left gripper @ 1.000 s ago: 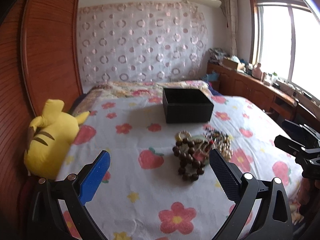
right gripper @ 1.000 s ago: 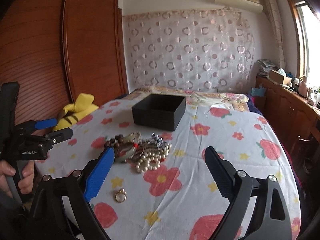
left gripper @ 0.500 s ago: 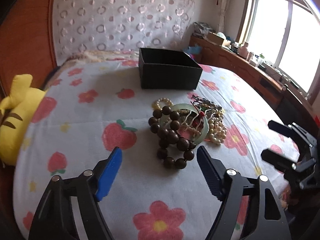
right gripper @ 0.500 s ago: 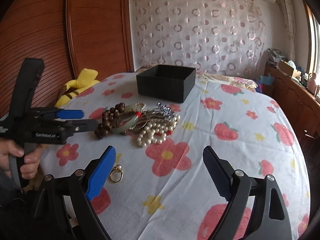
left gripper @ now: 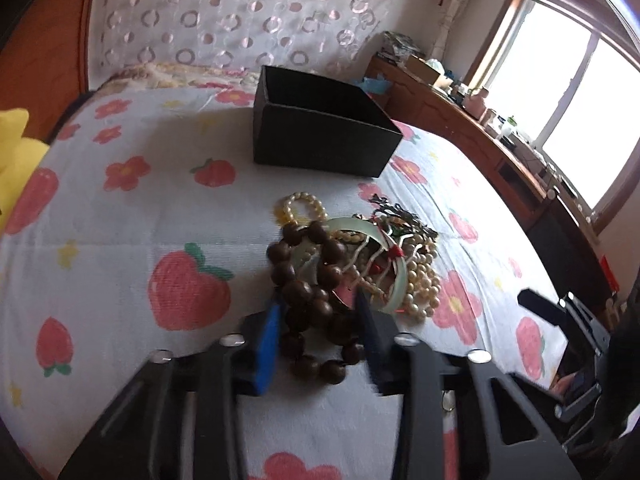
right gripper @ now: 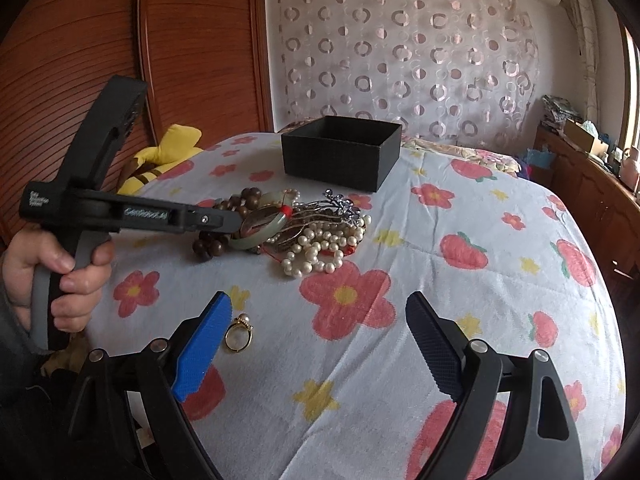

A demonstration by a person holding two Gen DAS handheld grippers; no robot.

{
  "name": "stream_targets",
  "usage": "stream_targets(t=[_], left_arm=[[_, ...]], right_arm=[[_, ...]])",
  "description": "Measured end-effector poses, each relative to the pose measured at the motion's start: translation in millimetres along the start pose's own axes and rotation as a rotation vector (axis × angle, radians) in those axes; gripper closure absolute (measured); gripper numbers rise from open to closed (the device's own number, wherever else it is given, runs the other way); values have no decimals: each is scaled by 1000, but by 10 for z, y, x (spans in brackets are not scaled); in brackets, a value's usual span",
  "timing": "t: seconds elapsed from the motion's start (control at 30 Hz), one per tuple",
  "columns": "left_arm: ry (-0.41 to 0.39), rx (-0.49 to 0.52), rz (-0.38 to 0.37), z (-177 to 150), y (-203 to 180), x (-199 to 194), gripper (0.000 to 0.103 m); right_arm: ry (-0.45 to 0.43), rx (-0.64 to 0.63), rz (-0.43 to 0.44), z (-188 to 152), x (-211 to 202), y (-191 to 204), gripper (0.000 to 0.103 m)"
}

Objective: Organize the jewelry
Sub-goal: 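Grasp the brown wooden bead bracelet with the left gripper while the right gripper approaches the gold ring, then carry the bead bracelet into the black box with the left gripper while the right gripper grasps the gold ring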

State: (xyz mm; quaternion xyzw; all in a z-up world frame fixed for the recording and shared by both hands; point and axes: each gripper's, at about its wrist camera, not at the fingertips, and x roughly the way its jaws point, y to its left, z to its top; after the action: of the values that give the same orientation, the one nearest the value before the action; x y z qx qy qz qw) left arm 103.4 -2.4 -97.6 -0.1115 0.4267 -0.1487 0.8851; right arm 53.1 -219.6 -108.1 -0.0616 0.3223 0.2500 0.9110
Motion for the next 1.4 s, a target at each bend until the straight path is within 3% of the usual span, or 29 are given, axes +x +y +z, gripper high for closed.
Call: stream_targets(t=[0.03,0.07,0.33,0.53,0.6,0.87,1.2,1.4], left_arm=[[-13,-2,-4,-5,13,-27,80],[-34,-2,-4,-6,18,-64,91],[-134,8,14,-41,47,-446,91],[-207,12,26,-79,81,-795,91],[-216,10,22,-93,90,-855,91],[-230,29,33,-167,36,-912,91],[-228,36,35,-194,31,-890,91],[-241,63,35,-96,-37,-908,91]], right_arm=[[2,-1,3,-10,5,8,13],[4,-2,5,-17,5,17,13],[41,-26,52,-44,76,110,13],[98,-54,113,-51,153,227,38],[109,-56,125,-52,153,233,55],[158,-79,125,-51,214,277,87],[181,-243,75,-27,211,478,96],[159,-233,71,16,216,363,97]])
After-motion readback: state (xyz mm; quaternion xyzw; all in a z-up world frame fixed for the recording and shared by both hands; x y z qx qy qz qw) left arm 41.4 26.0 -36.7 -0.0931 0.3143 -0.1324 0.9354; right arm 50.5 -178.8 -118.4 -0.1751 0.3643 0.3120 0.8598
